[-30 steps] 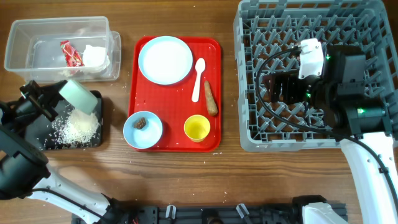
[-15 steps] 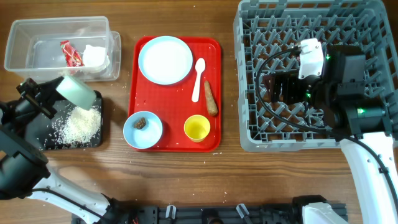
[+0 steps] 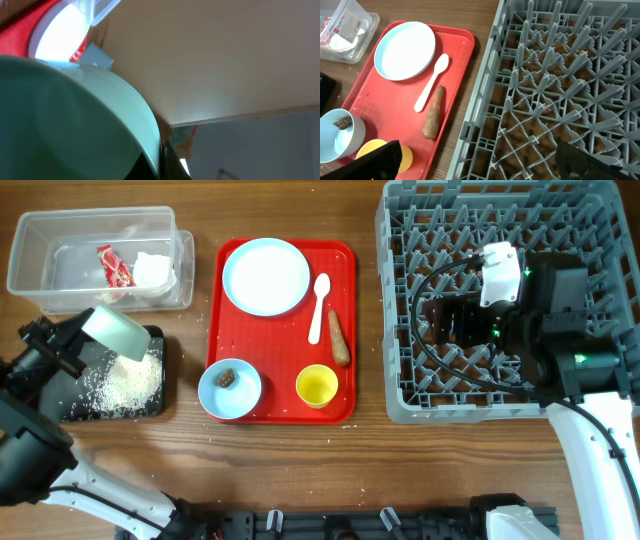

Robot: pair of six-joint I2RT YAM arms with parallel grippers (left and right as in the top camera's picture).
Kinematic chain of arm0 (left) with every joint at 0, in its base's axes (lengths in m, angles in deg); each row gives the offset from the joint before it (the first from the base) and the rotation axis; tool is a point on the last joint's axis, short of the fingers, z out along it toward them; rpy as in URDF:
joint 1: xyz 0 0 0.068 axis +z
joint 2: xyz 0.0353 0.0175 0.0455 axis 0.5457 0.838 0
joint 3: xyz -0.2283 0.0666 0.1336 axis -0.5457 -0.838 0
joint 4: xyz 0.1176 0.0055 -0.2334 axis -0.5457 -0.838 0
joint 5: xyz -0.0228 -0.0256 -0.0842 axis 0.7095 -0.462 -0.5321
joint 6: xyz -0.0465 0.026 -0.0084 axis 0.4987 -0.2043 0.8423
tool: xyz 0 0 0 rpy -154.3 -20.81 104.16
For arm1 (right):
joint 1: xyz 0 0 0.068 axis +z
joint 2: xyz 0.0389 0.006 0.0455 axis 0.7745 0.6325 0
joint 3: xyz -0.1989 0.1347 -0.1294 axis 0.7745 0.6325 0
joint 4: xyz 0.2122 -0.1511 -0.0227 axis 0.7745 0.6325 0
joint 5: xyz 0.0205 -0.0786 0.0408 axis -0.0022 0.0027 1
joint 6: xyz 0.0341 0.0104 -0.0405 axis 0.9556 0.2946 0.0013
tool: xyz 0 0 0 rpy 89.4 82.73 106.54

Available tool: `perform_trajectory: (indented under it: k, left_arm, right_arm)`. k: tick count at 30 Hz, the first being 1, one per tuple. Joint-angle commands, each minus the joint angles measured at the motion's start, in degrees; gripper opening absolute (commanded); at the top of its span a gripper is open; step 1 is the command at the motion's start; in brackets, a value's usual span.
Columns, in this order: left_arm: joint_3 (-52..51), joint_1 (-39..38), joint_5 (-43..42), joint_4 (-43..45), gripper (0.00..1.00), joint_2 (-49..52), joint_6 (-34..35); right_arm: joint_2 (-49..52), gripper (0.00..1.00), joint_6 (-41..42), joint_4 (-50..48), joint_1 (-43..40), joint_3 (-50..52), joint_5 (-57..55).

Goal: Sort waste into correct bins and load items into the dishwasher rack
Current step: 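Tip rice bowl over black tray to pour out rice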

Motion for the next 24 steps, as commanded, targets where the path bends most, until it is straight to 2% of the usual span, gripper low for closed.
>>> perform_trajectory:
  k: [1,2,3,6,11,17,20,24]
  left_arm:
    - [0.6,2.6,3.7,6.9,0.04,-2.3,-1.0]
    - [0.6,3.7,5.0,7.8,0.04,-2.3,2.9]
    - [0.6,4.3,5.0,6.8,0.04,-2.3,3.0]
    - [0.6,5.0,5.9,2.6,0.04,-3.0,-2.6]
    - [0.7,3.6,10.5,2.0,0.04,-6.4,-8.7]
    - [1.3,-1.1,13.5,7.7,0.04,-14.8,-9.5]
    - [1.3,-5.4,14.6,12.9,0.04,-18.9,-5.5]
    - [1.3,-15.9,23.0,23.8,0.04,-23.5,5.9]
  right_arm:
    - [0.3,1.00,0.2,0.0,0.0,-1.1,1.2]
    - [0.3,1.00,0.2,0.0,0.0,-1.1,1.2]
    - [0.3,1.00,0.2,0.0,0.0,-1.1,1.2]
    - [0.3,1.00,0.2,-0.2,0.0,-1.1,1.2]
    - [0.3,1.00,0.2,-0.9,0.0,-1.1,1.2]
    - [0.3,1.00,0.2,-0.8,0.0,-1.1,1.2]
    - [0.3,1.00,0.2,-0.8,0.0,-1.1,1.2]
    - [0.3,1.00,0.2,-0.8,0.0,-1.1,1.2]
